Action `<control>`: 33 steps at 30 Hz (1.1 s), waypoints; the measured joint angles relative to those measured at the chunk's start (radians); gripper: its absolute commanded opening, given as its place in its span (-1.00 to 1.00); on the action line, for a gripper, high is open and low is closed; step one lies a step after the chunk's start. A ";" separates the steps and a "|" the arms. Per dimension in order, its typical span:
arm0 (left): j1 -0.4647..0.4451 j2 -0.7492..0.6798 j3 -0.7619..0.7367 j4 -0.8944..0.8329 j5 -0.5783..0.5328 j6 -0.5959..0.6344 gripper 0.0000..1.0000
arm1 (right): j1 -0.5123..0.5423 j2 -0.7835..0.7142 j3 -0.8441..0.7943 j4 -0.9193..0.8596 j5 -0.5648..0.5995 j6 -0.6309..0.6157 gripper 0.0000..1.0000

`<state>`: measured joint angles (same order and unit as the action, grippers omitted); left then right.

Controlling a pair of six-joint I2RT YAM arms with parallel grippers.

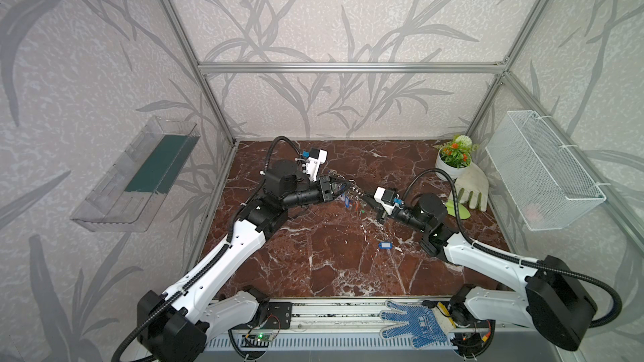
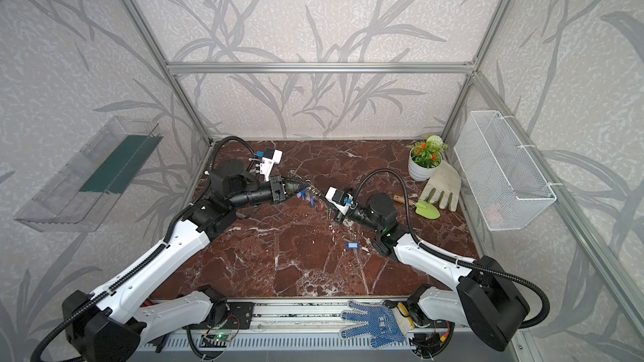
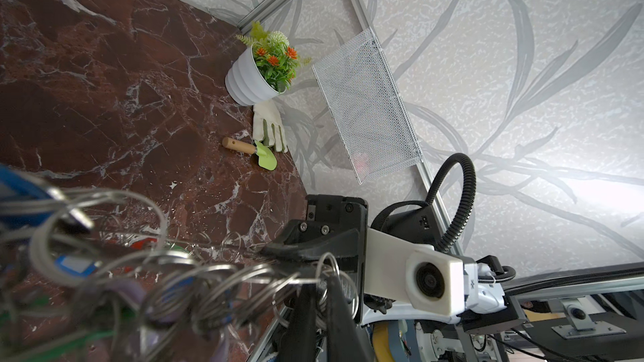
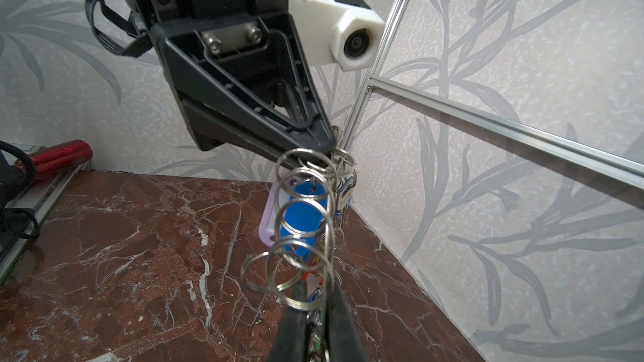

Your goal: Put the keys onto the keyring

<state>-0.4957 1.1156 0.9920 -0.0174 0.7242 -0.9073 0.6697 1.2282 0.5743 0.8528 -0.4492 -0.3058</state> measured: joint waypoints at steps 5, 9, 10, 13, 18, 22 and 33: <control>0.000 0.000 -0.001 0.006 -0.003 -0.033 -1.00 | 0.000 0.001 0.000 0.002 0.004 0.000 -1.00; -0.001 0.000 -0.006 0.010 -0.013 -0.054 -1.00 | 0.000 0.002 0.000 -0.002 0.012 -0.001 -1.00; -0.002 0.000 -0.006 0.008 -0.017 -0.056 -1.00 | 0.000 0.002 0.000 -0.004 0.014 -0.001 -1.00; -0.003 0.000 -0.005 -0.005 -0.028 -0.058 -1.00 | 0.002 0.002 0.000 -0.011 0.023 -0.001 -1.00; -0.002 -0.004 0.002 -0.068 -0.044 -0.056 -1.00 | 0.006 0.002 -0.013 -0.021 0.051 -0.005 -1.00; -0.001 -0.011 0.003 -0.107 -0.053 -0.060 -1.00 | 0.013 0.002 -0.023 -0.021 0.064 -0.011 -1.00; 0.053 0.002 0.010 -0.189 -0.060 -0.082 -1.00 | 0.027 0.001 -0.053 0.022 0.125 -0.049 -1.00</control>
<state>-0.4423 1.1172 1.0016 -0.2066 0.6640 -0.9890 0.6971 1.2289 0.5217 0.8749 -0.3244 -0.3550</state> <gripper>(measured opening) 0.049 0.114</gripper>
